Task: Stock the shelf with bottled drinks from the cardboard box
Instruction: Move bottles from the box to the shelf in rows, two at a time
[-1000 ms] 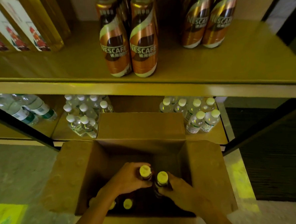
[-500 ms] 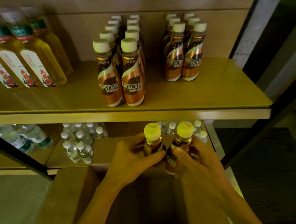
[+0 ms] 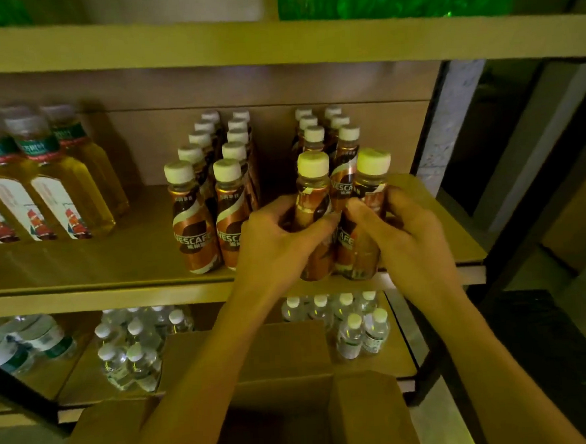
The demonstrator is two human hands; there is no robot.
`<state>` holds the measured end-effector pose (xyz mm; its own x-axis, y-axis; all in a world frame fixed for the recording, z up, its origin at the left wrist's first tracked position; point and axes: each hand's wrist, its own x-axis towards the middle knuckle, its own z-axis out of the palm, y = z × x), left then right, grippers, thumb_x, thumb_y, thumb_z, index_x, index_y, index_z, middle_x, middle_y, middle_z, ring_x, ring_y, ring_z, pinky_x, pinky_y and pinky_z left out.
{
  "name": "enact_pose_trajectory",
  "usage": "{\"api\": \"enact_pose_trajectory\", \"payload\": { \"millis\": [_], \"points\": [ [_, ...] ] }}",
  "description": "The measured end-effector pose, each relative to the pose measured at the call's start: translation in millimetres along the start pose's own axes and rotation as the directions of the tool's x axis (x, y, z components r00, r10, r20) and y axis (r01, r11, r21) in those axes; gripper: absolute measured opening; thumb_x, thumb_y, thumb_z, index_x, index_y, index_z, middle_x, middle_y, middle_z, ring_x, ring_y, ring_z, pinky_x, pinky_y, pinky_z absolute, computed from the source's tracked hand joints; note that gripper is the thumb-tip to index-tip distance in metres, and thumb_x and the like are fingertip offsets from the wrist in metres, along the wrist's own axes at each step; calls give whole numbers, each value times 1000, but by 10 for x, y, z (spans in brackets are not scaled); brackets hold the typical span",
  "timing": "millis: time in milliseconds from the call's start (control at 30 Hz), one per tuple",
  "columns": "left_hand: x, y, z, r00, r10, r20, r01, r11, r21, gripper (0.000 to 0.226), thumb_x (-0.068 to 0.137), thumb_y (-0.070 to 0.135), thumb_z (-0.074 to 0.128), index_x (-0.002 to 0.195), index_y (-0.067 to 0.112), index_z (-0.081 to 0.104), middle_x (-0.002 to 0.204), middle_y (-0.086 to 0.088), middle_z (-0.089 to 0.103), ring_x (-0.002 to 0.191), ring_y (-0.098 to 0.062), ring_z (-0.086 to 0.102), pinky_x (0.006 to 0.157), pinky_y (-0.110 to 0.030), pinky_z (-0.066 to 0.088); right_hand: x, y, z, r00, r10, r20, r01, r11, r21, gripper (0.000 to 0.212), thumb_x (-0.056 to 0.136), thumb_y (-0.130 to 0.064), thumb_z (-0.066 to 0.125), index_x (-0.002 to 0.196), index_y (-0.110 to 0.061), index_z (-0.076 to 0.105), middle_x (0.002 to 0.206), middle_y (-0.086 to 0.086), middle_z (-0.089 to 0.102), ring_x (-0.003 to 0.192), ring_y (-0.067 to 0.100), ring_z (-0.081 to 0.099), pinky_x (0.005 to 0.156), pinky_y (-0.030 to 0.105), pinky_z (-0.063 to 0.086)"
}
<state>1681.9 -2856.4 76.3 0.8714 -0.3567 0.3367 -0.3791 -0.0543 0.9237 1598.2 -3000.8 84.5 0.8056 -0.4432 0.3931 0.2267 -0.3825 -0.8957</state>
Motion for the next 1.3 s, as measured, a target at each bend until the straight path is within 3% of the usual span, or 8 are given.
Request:
{"api": "enact_pose_trajectory", "payload": {
  "millis": [200,333,567,700,800,933,1100,1300],
  "points": [
    [230,-159,215,996,-82,-31,82,996,21,17,81,39,79,94,29,74,82,13,75,77,3,70,67,-15,54,258,269,29,996,80,-40,-82,996,-42,19,93,-42,66,107,-30,67,95,-10,74,90,10,70,86,48,58],
    [308,-217,269,996,-89,-27,89,996,1,15,82,35,78,96,30,74,82,14,75,78,3,70,72,-20,55,300,384,45,992,113,-65,-115,993,-34,22,94,-43,64,112,-31,65,99,-14,73,95,5,69,89,44,58],
    [314,-360,304,998,-56,3,56,996,-67,27,86,32,75,113,31,70,96,11,76,93,-1,70,87,-33,58,269,450,55,996,82,-47,-83,997,-9,27,95,-44,61,120,-37,59,101,-25,69,97,-7,65,81,21,54],
    [187,-445,310,999,-24,-39,23,1000,-21,56,81,33,81,132,34,58,111,19,71,104,7,65,86,-16,54,117,537,36,997,63,-53,-67,996,-65,61,89,-43,69,142,-37,41,122,-37,56,110,-17,54,76,2,46],
    [51,-544,321,993,4,-118,2,998,55,62,76,28,85,131,31,58,111,20,69,101,12,63,79,-5,48,-6,659,98,984,94,-153,-119,979,-167,76,81,-42,78,145,-28,41,136,-16,50,117,0,53,86,16,51],
    [-1,-616,405,988,46,-150,-15,980,201,61,75,31,85,129,28,57,104,18,68,91,7,64,72,-6,49,-11,799,222,971,103,-216,-161,949,-271,85,73,-49,81,143,-21,42,137,-2,49,119,19,58,92,44,57],
    [59,-606,444,994,25,-103,1,970,243,69,72,27,86,133,24,54,110,12,69,96,-4,67,74,-8,51,78,842,203,975,84,-204,-134,959,-250,82,71,-45,85,140,-24,45,131,-1,57,109,13,62,88,30,56],
    [254,-554,310,996,-88,-13,88,977,192,73,63,27,94,125,22,56,102,18,62,90,2,58,69,-4,40,225,807,6,978,189,87,-179,977,-116,66,88,-10,74,144,-25,42,126,-11,63,112,0,63,85,16,53]
  ]
}}
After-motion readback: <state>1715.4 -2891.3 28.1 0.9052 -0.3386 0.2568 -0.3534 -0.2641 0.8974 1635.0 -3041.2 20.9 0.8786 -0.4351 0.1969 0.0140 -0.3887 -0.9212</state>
